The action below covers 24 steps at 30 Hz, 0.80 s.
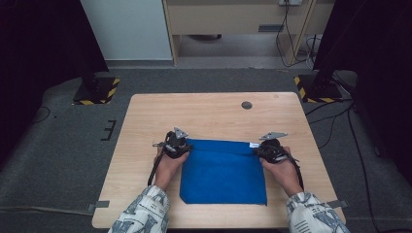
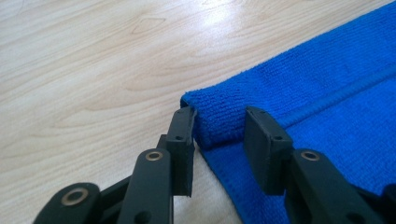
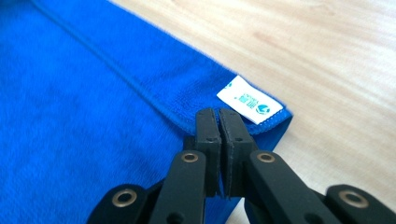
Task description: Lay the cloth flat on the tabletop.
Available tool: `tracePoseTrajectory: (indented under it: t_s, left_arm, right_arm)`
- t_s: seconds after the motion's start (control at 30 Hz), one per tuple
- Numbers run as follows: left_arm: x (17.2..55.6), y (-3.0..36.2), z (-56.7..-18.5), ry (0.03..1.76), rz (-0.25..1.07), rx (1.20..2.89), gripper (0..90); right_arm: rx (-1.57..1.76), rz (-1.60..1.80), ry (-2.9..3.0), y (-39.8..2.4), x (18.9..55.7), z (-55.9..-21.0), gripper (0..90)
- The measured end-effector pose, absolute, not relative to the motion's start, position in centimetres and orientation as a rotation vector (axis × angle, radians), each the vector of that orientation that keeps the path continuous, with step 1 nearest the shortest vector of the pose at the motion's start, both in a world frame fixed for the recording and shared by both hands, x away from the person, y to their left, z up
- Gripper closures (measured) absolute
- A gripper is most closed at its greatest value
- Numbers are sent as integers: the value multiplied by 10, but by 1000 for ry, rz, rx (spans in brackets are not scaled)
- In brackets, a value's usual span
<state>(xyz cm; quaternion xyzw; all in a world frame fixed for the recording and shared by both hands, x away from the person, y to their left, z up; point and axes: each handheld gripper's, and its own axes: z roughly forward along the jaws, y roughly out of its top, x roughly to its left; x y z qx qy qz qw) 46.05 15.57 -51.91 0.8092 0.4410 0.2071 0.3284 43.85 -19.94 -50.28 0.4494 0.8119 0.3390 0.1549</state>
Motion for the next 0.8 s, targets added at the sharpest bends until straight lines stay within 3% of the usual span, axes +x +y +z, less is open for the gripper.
tracePoseTrajectory:
  t_s: [0.1,0.27,0.8]
  left_arm:
    - [463,155,-518,1147,532,2129,687]
    - [469,157,-517,1143,466,2162,893]
    - [485,164,-499,1163,489,2026,895]
  right_arm:
    - [1315,1004,2307,-200,447,-497,877]
    - [1340,1003,2291,-203,462,-491,877]
    - [1438,973,2251,-210,497,-489,875]
